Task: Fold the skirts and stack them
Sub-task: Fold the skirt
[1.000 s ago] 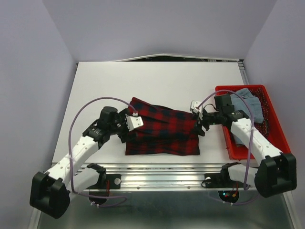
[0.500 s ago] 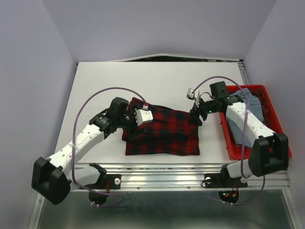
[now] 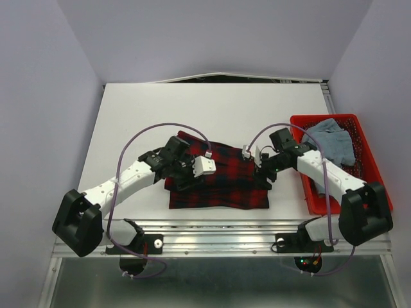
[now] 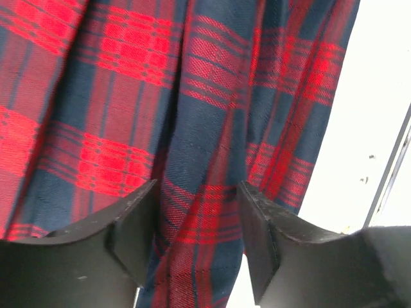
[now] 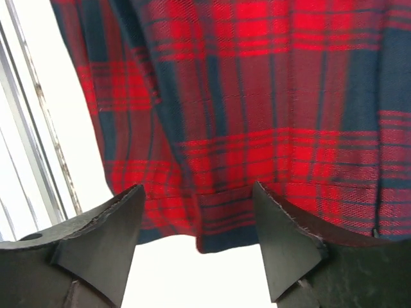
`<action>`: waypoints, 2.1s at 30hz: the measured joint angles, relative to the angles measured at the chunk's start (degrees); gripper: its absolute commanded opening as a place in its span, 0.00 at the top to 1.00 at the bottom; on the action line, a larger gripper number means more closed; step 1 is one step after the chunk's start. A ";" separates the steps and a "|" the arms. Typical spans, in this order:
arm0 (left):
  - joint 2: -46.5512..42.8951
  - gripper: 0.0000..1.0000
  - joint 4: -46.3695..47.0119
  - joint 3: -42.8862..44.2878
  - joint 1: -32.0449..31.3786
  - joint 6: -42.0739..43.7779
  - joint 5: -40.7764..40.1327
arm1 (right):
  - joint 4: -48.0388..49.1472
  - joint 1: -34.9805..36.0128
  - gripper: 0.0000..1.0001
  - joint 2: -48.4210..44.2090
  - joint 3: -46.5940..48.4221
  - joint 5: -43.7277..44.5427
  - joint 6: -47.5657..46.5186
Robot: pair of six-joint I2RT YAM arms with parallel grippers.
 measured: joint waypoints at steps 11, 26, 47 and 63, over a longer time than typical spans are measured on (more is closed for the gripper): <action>-1.11 0.92 0.66 -1.33 -0.31 -1.14 -2.14 | 9.29 5.75 0.90 -5.73 -7.02 11.43 0.70; -0.39 1.00 -1.84 8.17 -0.35 -1.27 -7.04 | 5.88 5.77 0.99 -4.55 11.58 19.93 1.14; 6.47 1.00 2.12 -5.97 -8.61 -2.19 -7.65 | 4.79 11.76 0.93 -9.25 -13.35 15.10 1.53; 15.08 1.00 12.81 -1.29 5.73 -1.55 -18.53 | 18.73 12.15 0.90 9.07 -0.20 17.05 10.25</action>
